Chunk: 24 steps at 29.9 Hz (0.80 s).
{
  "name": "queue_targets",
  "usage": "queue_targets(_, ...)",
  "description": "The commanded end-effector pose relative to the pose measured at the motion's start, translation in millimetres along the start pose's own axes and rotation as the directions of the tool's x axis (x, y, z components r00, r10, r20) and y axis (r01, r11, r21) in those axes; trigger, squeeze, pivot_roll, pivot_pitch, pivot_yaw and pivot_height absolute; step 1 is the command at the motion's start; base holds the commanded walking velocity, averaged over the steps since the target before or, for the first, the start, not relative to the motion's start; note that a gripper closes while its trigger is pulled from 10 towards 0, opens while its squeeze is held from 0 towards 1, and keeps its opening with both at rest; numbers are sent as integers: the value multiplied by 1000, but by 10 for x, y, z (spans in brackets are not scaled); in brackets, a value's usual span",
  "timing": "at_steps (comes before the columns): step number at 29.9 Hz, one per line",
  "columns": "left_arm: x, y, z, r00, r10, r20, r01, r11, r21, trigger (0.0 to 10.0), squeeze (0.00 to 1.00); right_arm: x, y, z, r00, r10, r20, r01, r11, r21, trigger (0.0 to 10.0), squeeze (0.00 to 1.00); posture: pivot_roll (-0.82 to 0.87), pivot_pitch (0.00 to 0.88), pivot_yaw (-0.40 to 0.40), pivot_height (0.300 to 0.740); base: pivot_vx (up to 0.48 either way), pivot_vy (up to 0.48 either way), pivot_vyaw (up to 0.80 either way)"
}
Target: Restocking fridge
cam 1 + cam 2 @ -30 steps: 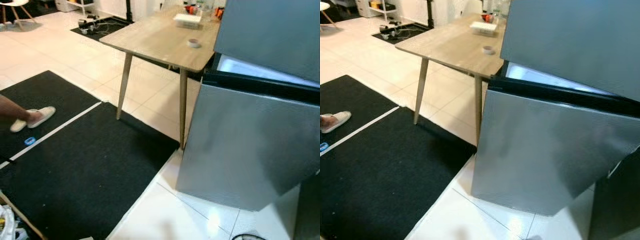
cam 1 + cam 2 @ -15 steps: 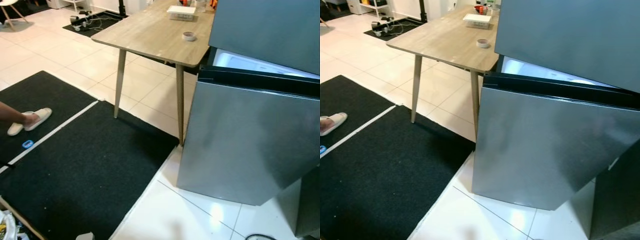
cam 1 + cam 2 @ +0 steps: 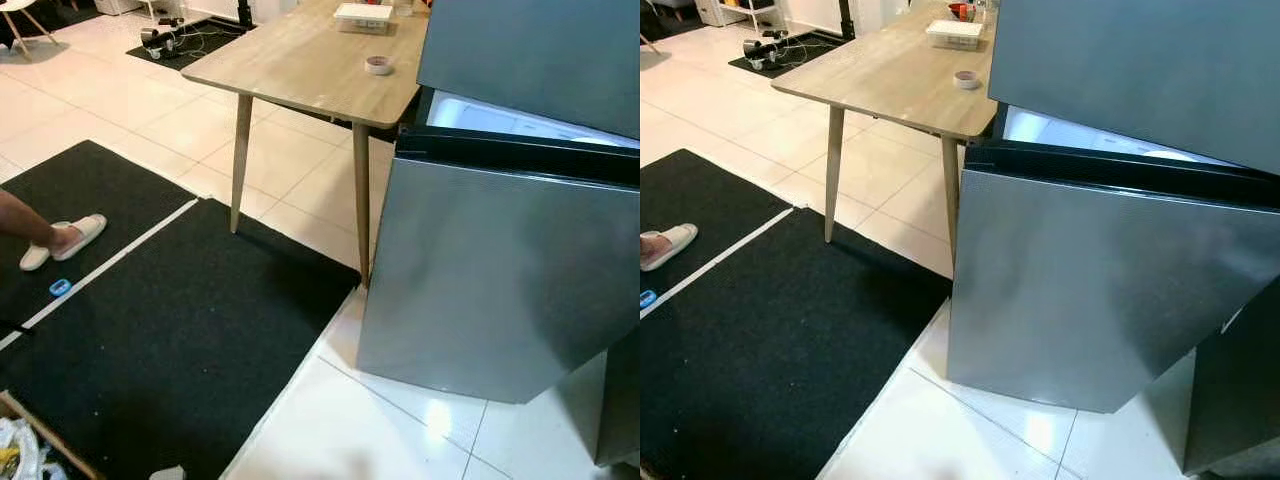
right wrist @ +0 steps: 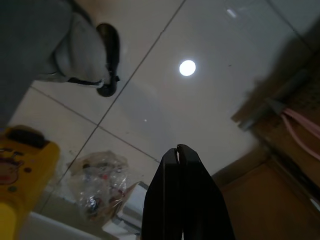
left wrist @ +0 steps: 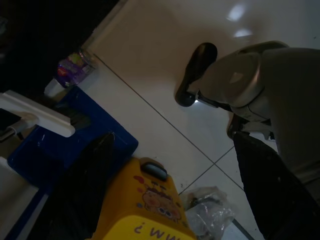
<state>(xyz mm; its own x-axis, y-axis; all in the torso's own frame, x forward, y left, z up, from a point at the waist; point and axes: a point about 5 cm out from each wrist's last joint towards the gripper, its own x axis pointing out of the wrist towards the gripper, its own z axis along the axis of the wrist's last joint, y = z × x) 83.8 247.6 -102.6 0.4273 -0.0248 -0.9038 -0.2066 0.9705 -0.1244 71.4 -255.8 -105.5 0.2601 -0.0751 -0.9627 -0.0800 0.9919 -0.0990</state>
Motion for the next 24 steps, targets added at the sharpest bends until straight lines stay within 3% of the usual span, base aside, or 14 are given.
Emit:
queue_targets(1, -105, 254, -27, 998, 58, -7, -58, 998, 1, 10000, 0, -2, 35, -92, 1000, -9, -22, 9, 1000, -4, 10000, 0, 152, 145, 11, 740, 0, 0, 0)
queue_targets(4, -198, 459, -7, 994, 111, 13, -111, 993, -26, 10000, 0, -2, 82, -165, 999, -9, -47, 8, 1000, -3, 10000, 0, 191, 146, 9, 740, 0, 0, 0)
queue_targets(6, -218, 499, -1, 992, 122, 18, -121, 992, -34, 10000, 0, -1, 94, -177, 999, -7, -51, 7, 1000, 0, 10000, 0, 191, 146, 9, 740, 0, 0, 0)
queue_targets(8, -300, 657, 20, 984, 171, 44, -167, 982, -91, 10000, 0, 6, 141, -192, 998, 0, -59, 0, 1000, 5, 10000, 0, 250, 166, 21, 740, 0, 0, 0)
queue_targets(9, -300, 657, 20, 984, 171, 44, -167, 982, -91, 10000, 0, 6, 141, -192, 998, 0, -59, 0, 1000, 5, 10000, 0, 250, 166, 21, 740, 0, 0, 0)
queue_targets(10, -371, 775, 40, 978, 196, 67, -187, 975, -122, 10000, 0, 17, 168, -150, 999, 3, -49, -2, 1000, 11, 10000, 0, 261, 171, 28, 740, 0, 0, 0)
queue_targets(13, -414, 838, 40, 977, 201, 74, -192, 974, -119, 10000, 0, 28, 171, -72, 1000, 0, -25, 1, 1000, 18, 10000, 0, 258, 177, 31, 740, 0, 0, 0)
queue_targets(17, -417, 838, 32, 976, 204, 74, -195, 973, -120, 10000, 0, 35, 164, 5, 1000, 4, -9, -4, 1000, -13, 10000, 0, 250, 169, 16, 740, 0, 0, 0)
queue_targets(24, -250, 568, 90, 987, 134, 84, -125, 987, -102, 10000, 0, 32, 97, 92, 1000, -10, 12, 10, 1000, -14, 10000, 0, 211, 131, 9, 740, 0, 0, 0)
